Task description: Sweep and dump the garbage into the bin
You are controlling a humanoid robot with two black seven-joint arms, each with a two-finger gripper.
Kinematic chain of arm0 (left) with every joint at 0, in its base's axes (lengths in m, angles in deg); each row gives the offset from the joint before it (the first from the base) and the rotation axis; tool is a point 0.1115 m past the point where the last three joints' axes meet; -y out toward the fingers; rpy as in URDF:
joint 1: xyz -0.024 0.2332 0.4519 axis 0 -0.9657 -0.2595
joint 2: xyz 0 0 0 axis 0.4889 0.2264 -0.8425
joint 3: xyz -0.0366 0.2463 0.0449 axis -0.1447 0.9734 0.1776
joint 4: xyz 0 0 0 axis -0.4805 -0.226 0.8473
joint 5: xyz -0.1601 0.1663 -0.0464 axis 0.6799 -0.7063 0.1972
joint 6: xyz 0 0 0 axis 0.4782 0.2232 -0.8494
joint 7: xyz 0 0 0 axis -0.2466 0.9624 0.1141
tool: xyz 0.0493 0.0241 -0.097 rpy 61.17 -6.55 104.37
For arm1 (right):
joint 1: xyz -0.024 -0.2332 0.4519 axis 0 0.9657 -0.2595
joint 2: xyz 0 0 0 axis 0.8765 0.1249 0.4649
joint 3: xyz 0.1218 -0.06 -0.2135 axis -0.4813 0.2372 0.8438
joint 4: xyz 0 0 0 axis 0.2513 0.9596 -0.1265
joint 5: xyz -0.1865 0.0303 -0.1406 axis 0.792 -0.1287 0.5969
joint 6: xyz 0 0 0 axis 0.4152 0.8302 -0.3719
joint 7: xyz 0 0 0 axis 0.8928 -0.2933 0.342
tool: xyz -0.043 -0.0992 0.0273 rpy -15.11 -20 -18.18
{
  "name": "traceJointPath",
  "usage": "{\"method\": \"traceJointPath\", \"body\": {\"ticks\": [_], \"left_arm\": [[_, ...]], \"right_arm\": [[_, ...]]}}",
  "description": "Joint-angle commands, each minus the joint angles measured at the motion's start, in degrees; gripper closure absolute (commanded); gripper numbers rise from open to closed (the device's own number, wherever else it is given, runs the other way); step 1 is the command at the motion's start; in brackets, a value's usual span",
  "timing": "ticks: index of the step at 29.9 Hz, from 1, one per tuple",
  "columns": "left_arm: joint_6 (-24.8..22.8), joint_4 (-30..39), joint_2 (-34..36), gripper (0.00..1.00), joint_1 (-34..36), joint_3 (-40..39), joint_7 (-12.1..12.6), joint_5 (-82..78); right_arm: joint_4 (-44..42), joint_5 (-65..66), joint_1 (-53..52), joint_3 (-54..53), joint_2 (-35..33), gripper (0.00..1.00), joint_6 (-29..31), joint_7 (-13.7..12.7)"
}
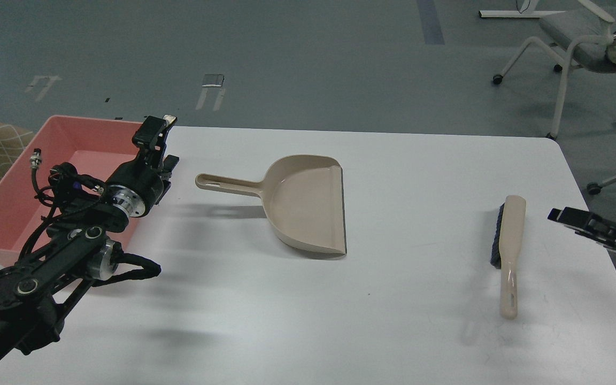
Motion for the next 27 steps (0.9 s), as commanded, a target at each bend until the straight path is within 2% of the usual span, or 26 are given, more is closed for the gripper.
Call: {"method": "traceJointPath", "body": {"ticks": [1,3,5,7,14,20,23,26,27], "left_arm": [[-1.19,-0.24,1.64,0.02,1.79,-0.10,-0.41,2.34],[-2.16,-0.24,1.64,0.02,2.24,-0.18,-0.41,2.70],[-3.30,-0.32,1.64,0.02,2.76,-1.75,-0.41,2.79],[-4.09,-0.41,1.29,0.02,2.77,-3.51,-0.50,2.87],[-4.71,-1.29,1.03,0.02,3.20,-7.83,-0.59,9.37],[-5.06,-8.66,-0.29,0.02,6.89,-10.03,-0.67,14.82],[-7.86,-12.01,-0.47,0.02,7.69,-10.20,-1.90,15.88],[-13.74,-16.56,-1.87,0.02,8.74,-12.39,-4.80,19.99],[-15.15,-18.76,-2.66,0.02,9.00,-13.44,-4.81,22.27]], "right_arm": [[-0.76,-0.02,-0.36,-11.25,8.37,0.00,0.00,-0.26],[-1.29,-0.02,-1.06,-14.43,13.22,0.00,0.00,-0.26],[-3.12,0.07,-4.65,-19.17,24.00,0.00,0.00,-0.17],[-5.58,-0.02,-8.34,-20.77,29.82,0.00,0.00,-0.17],[-14.55,-3.26,-16.26,-20.51,39.42,0.00,0.00,0.36],[-22.12,-11.61,-22.86,-20.51,45.32,0.00,-2.50,0.36],[-22.30,-15.83,-23.83,-20.25,48.13,0.00,-5.23,0.44],[-24.40,-20.13,-25.93,-19.64,49.28,0.00,-6.72,0.44],[-25.28,-21.54,-26.90,-19.55,49.28,0.00,-6.64,0.44]]}}
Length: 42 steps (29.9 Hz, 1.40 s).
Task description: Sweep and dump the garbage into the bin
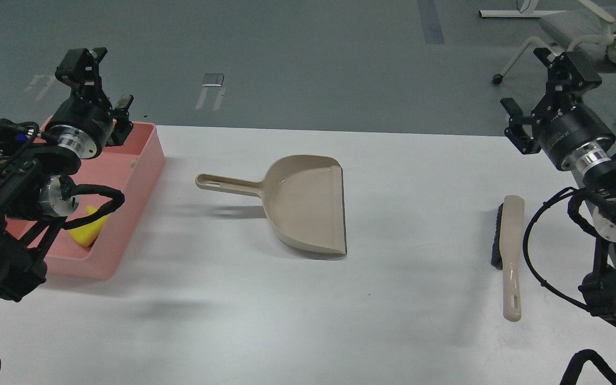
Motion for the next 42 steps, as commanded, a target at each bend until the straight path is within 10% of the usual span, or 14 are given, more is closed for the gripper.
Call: {"method": "traceJointPath", "body": {"ticks": [1,42], "left_arm": [[-4.60,-5.28,-1.85,0.02,0.95,-2.70,-1.28,5.66],[-10.05,2.80,-0.71,0.02,0.60,-8.77,-1.46,11.48]], "right_arm": [[-2.24,-4.38,-2.33,0.38,0.46,0.00,-0.60,0.01],[2.41,-7.64,-4.44,0.82,0.46,0.00,-0.43,0.01]]}}
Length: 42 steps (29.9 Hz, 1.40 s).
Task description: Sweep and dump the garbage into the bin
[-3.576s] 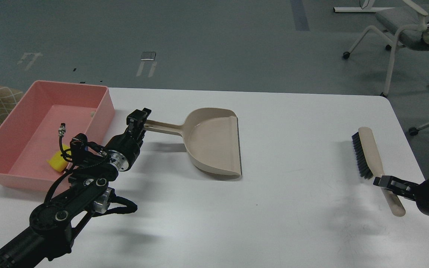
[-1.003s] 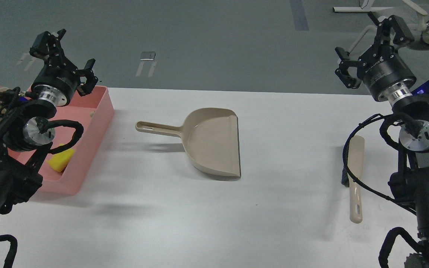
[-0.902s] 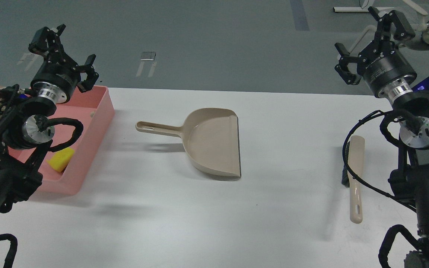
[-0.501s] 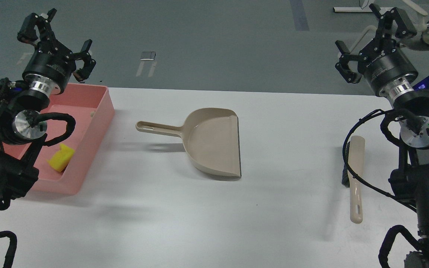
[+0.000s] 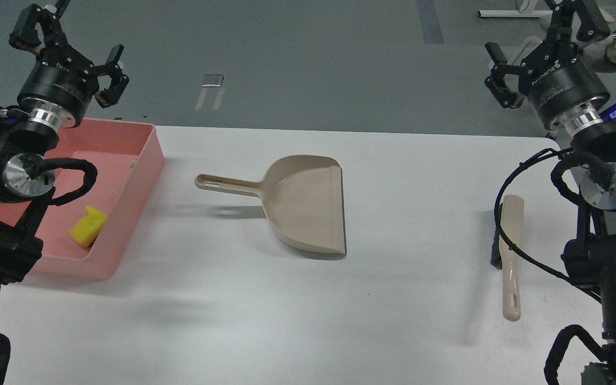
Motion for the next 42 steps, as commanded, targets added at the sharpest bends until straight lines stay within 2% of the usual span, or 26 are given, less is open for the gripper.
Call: {"method": "traceJointPath", "body": {"ticks": [1,22,29,37,42], "left_arm": [[-0.09,0.25,0.03,0.02,-0.05,-0.13,-0.08,-0.01],[-0.09,1.57,0.47,0.02,-0.49,-0.30,0.10,-0.01],[-0.17,2.80,3.28,0.02,-0.49,-0.30,0.27,0.08],[-0.09,2.89,3.28,0.02,-0.57,-0.39,0.27,0.26],[-0.09,2.89,3.63,0.02,-0.57,-0.13,0.45,1.40]], "right_arm": [[-0.16,-0.06,0.00,-0.15,0.00,0.00,-0.13,0.00],[0.19,-0.06,-0.43,-0.06,0.00,0.00,0.05,2.02],[-0.16,-0.06,-0.08,-0.15,0.00,0.00,0.05,2.11],[0.19,-0.06,1.67,0.03,0.00,0.00,0.22,2.37],[-0.42,-0.06,2.20,0.03,0.00,0.00,0.22,3.78]]}}
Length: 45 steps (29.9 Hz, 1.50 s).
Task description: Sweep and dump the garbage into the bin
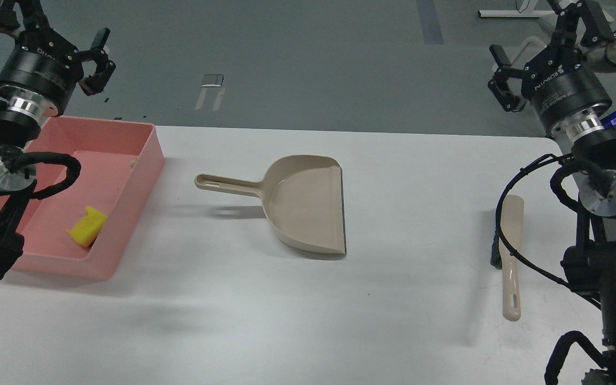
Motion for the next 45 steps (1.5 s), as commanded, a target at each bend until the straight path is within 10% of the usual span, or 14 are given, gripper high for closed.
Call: {"method": "traceJointPath", "body": {"ticks": [1,45], "left_arm": [[0.03,-0.09,0.51,0.02,0.05,0.35,0.07,0.60],[-0.15,-0.88,-3.18,0.02,3.04,0.79,-0.28,0.43]], "right_arm": [[-0.36,0.00,0.12,0.01,0.00,0.00,0.01,0.75],[-0.09,0.09,1.26,-0.26,0.00,0.00,0.01,2.16]]}}
